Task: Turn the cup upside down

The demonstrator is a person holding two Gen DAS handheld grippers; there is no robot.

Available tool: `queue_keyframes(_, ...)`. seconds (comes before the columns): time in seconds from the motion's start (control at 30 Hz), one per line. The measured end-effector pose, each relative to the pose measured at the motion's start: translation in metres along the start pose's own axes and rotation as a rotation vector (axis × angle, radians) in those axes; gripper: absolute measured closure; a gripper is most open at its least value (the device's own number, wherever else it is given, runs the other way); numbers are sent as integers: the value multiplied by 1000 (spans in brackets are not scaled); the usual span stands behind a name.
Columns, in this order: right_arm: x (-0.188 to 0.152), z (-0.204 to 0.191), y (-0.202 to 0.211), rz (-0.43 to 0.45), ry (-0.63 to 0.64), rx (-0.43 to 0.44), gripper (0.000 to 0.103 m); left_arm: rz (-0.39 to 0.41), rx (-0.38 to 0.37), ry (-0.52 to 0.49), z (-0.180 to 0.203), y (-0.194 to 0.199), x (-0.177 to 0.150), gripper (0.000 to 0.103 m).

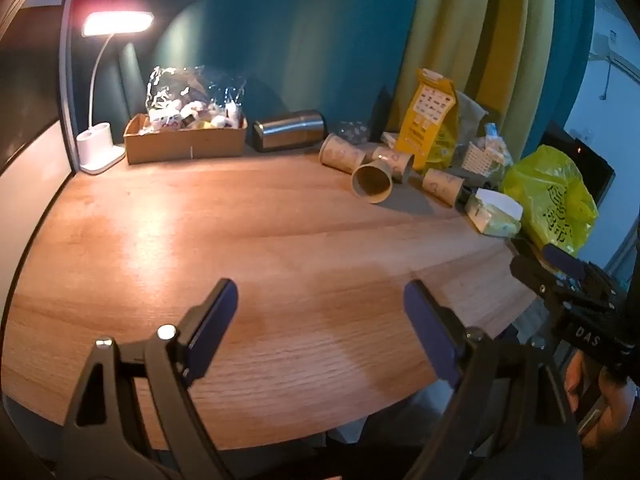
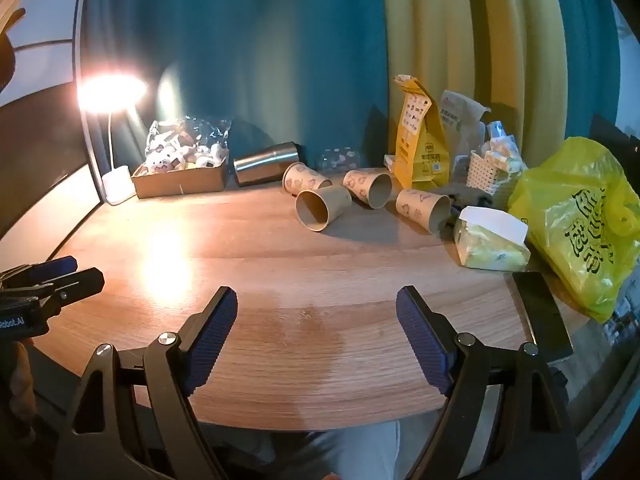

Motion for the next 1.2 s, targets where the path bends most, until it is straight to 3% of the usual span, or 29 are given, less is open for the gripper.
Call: queue_keyframes(1.2, -2, -8, -3, -3, -14, 9, 19, -33, 13, 4, 8, 0, -6, 17)
Point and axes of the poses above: each gripper's, at about its wrist camera, not at the fingertips, and y roughly against the way its jaws point, z to its right, x to its top, the point moved 7 cm from there along -y, roughly the way its jaws point, and after that the axes turned 8 degrees about -y, right-handed, at the moved point
